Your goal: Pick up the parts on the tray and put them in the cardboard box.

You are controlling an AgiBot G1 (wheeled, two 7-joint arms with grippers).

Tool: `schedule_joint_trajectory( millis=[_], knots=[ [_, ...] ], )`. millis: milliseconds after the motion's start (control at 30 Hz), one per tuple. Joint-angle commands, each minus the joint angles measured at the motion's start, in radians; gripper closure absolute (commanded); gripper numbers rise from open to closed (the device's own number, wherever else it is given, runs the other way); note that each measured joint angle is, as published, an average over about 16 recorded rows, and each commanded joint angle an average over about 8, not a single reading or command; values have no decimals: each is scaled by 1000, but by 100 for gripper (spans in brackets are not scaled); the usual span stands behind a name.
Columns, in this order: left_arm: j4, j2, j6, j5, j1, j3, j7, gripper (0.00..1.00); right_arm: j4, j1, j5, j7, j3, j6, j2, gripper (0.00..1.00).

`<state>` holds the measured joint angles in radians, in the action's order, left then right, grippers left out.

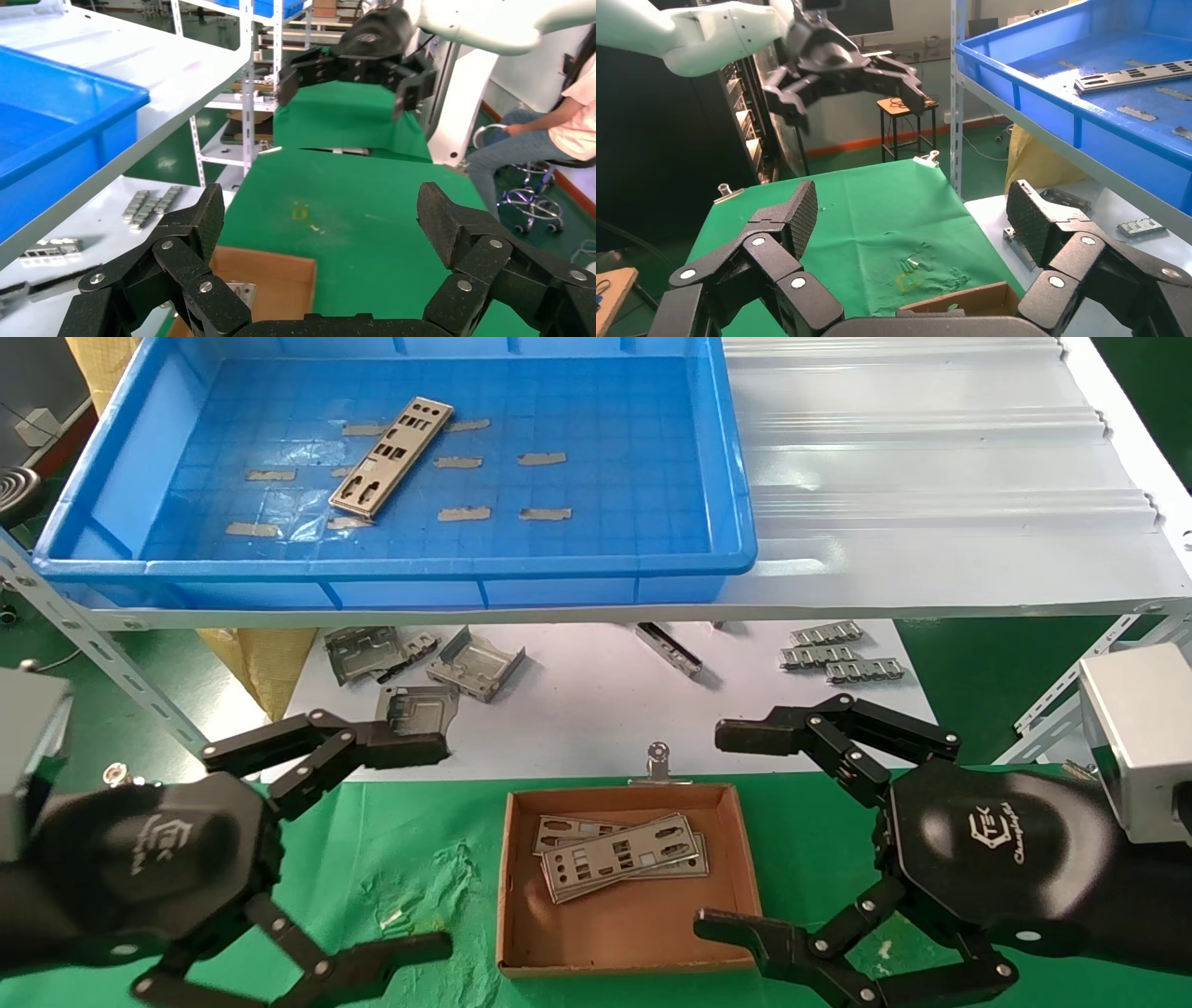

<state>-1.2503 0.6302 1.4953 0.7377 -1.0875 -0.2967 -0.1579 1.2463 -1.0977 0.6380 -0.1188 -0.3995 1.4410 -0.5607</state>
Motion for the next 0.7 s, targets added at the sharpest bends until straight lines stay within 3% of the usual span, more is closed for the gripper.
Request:
schedule_joint_trajectory(
  millis=[33, 700],
  knots=[
    [-35, -19, 1, -7, 13, 17, -28, 0, 0, 0, 0, 0, 0, 0, 0, 0],
    [-42, -24, 1, -11, 17, 22, -32, 0, 0, 0, 0, 0, 0, 0, 0, 0]
  ],
)
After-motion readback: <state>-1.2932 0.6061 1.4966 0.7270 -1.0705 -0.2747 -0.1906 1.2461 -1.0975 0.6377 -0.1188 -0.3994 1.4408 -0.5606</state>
